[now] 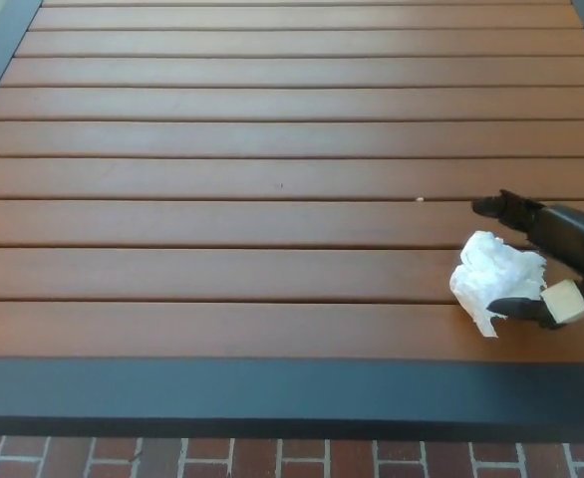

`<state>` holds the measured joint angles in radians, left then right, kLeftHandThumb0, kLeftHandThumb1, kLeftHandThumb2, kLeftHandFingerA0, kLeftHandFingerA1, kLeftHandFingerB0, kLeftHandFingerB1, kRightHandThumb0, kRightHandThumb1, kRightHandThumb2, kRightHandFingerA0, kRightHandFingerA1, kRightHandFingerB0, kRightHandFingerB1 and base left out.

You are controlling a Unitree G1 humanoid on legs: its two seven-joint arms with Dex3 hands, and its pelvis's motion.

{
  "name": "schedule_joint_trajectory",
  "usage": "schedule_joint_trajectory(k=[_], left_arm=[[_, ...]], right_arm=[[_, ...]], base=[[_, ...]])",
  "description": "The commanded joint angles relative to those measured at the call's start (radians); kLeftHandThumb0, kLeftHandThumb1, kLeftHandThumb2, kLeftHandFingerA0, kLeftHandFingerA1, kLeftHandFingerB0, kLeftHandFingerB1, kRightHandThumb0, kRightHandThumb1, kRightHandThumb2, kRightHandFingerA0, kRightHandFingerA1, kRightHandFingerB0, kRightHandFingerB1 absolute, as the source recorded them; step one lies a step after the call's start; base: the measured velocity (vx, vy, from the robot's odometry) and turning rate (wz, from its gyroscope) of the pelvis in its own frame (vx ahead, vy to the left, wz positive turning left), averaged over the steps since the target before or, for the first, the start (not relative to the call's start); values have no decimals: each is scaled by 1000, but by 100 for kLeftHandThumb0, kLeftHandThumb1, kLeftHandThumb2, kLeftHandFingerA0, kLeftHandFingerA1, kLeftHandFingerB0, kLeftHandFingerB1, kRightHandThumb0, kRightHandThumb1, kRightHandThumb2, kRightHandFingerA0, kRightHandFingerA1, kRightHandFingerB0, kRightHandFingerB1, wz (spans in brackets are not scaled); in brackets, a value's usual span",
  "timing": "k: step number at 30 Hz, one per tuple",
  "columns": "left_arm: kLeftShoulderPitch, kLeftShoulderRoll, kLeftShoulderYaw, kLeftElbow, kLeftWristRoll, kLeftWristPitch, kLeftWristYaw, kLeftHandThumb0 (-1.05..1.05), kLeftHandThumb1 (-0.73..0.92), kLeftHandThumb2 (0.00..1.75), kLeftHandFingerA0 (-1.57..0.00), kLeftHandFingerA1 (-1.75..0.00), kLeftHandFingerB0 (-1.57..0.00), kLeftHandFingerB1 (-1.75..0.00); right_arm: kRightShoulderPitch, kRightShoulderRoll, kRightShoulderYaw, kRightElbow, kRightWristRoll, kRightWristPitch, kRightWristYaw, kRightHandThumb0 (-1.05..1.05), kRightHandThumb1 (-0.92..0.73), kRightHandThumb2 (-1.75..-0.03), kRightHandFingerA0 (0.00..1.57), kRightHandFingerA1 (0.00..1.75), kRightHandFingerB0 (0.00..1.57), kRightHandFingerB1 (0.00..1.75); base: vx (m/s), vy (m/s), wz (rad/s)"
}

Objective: Pick up a piece of paper from the table and walk towards the trash can and throw it into compost

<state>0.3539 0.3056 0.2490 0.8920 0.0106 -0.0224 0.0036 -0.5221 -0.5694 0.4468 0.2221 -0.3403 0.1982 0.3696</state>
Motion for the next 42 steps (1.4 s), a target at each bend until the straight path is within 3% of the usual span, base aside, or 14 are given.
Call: schedule_joint_trajectory(k=[1,11,12,15,16,26,28,29,30,34,35,38,39,42], left_arm=[[5,14,-1,2,-3,-59,-1,-6,72,61,-90,-58,-80,-56],[17,11,2,1,-10,-71,-13,-5,72,61,-88,-58,-82,-56],[28,10,0,-29,-8,-56,-12,-5,71,61,-88,-58,-83,-58],[35,9,-1,-47,-8,-47,-11,-5,71,61,-88,-58,-83,-58],[33,10,0,-39,-9,-48,-15,-4,73,62,-86,-57,-82,-56],[39,11,-13,-53,2,-39,-17,-6,74,62,-84,-57,-83,-58],[55,12,-29,-87,17,-29,-14,-6,73,62,-86,-58,-82,-58],[56,13,-31,-89,18,-26,-16,-6,73,62,-87,-59,-83,-58],[57,14,-32,-89,15,-23,-19,-6,73,62,-87,-61,-83,-59],[63,13,-34,-96,9,-19,-21,-6,73,62,-87,-61,-83,-59],[61,15,-35,-86,11,-25,-23,-6,74,62,-87,-58,-82,-58],[62,15,-38,-80,11,-31,-24,-8,73,62,-86,-58,-82,-58],[58,11,-35,-68,8,-42,-22,-6,74,62,-87,-60,-83,-59],[48,6,-29,-44,1,-54,-16,-7,74,62,-87,-60,-83,-59]], right_arm=[[17,-2,37,-49,-95,-29,17,-51,-66,-60,35,42,46,36],[33,9,82,-14,-159,-61,14,-55,-67,-60,34,43,44,35],[21,-1,124,58,-227,-19,11,-59,-51,-82,10,48,29,46],[14,-3,142,96,-260,-4,9,-59,-51,-82,10,48,29,46],[13,-5,149,125,-275,5,-3,-43,-65,-62,6,24,33,33],[18,-3,172,244,-366,-36,-113,-36,-72,-61,2,34,34,32],[8,13,199,246,-400,-22,-105,-16,-67,-72,9,25,35,39],[5,16,208,247,-410,-26,-107,-9,-47,-97,0,48,25,53],[3,20,214,250,-418,-38,-114,-9,-62,-69,10,39,40,38],[3,26,214,257,-421,-50,-123,-9,-62,-69,10,39,40,38],[18,24,209,261,-426,-126,-229,-27,-69,-60,74,68,85,53],[46,22,198,270,-433,-278,-433,-22,-71,-66,88,85,92,56],[51,23,197,265,-434,-316,-478,-16,-60,-72,91,127,96,86],[60,28,194,260,-434,-381,-550,-15,-60,-80,90,132,93,99]], base=[[0,0,0],[0,0,0],[0,0,0],[0,0,0],[0,0,0],[0,0,0],[0,0,0],[0,0,0],[0,0,0],[0,0,0],[0,0,0],[0,0,0],[0,0,0],[0,0,0]])
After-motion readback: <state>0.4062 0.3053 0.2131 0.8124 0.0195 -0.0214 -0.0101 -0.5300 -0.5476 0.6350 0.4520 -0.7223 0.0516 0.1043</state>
